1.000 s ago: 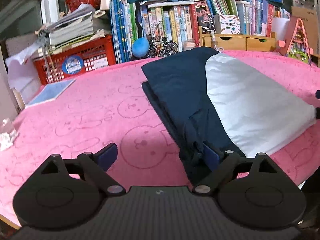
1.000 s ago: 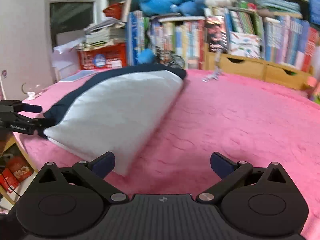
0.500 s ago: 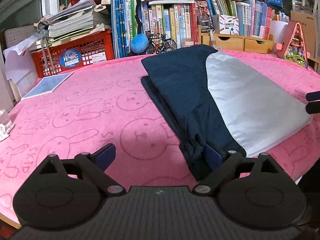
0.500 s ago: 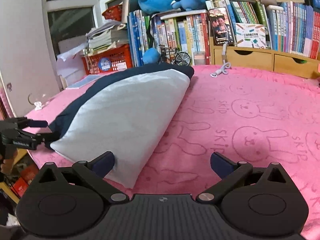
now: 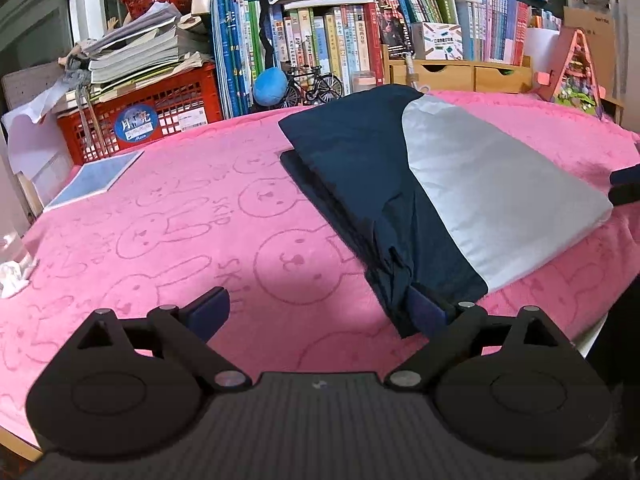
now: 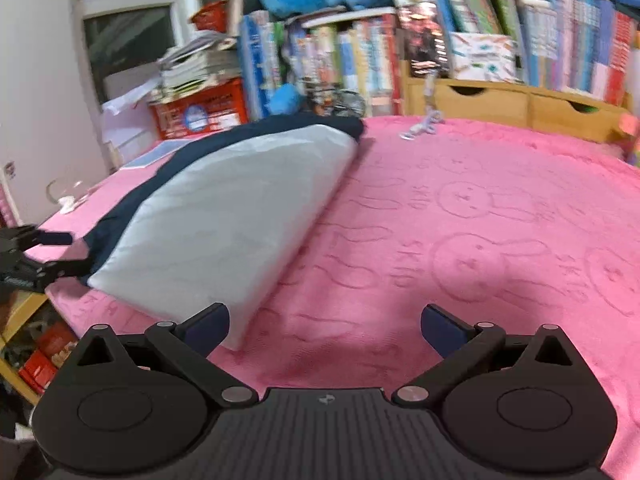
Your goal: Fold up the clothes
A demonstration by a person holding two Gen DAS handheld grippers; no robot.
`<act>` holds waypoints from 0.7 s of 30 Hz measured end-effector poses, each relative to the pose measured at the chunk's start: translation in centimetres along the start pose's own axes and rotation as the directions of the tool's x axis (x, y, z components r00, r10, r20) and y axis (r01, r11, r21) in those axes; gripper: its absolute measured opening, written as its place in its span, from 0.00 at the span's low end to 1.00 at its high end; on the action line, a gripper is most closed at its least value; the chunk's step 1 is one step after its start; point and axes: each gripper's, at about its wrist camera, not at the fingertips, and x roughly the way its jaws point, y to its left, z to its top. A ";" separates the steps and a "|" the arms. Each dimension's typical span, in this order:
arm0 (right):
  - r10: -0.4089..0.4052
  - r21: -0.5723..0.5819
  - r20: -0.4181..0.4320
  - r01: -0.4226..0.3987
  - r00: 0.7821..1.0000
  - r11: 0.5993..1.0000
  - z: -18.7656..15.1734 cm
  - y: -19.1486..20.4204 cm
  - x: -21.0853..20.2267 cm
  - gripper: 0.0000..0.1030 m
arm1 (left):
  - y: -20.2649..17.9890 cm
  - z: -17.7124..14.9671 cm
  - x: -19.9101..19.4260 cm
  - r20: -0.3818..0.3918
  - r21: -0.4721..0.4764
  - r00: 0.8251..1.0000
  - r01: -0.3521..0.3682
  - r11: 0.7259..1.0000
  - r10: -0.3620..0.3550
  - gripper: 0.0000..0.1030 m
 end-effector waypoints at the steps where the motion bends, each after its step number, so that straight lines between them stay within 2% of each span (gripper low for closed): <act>1: -0.012 0.021 0.000 0.012 1.000 1.000 0.0 -0.4 -0.1 1.00 | 0.0 -0.1 -0.2 -0.001 0.003 1.000 -0.003 1.000 0.003 0.94; 7: -0.028 0.100 0.014 0.026 1.000 0.995 -0.6 -1.4 -0.4 1.00 | 0.1 -1.2 -1.1 -0.028 0.046 0.992 -0.126 0.991 0.127 0.93; 9: -0.015 0.074 0.014 0.014 1.000 0.997 -0.7 -0.4 -0.3 1.00 | 0.2 -1.2 -1.6 -0.036 0.028 0.992 -0.116 0.993 0.117 0.93; 12: 0.055 0.045 0.007 -0.055 0.998 0.997 -1.0 1.5 0.0 1.00 | -0.6 -0.8 -2.9 0.022 0.049 0.996 -0.090 0.995 0.089 0.93; 15: 0.120 0.032 -0.003 -0.120 0.993 0.992 -1.0 3.4 0.7 1.00 | -1.9 -0.1 -4.2 0.083 0.071 0.996 -0.031 0.997 0.025 0.93; 18: 0.047 -0.103 0.019 -0.045 0.999 0.994 -1.5 6.1 1.2 1.00 | -3.7 0.6 -4.8 0.128 0.129 0.992 0.004 0.992 -0.021 0.93; 21: -0.008 -0.310 0.044 0.021 0.999 0.950 -2.6 9.0 1.6 1.00 | -5.5 1.1 -4.5 0.134 0.195 0.989 0.039 0.980 -0.066 0.94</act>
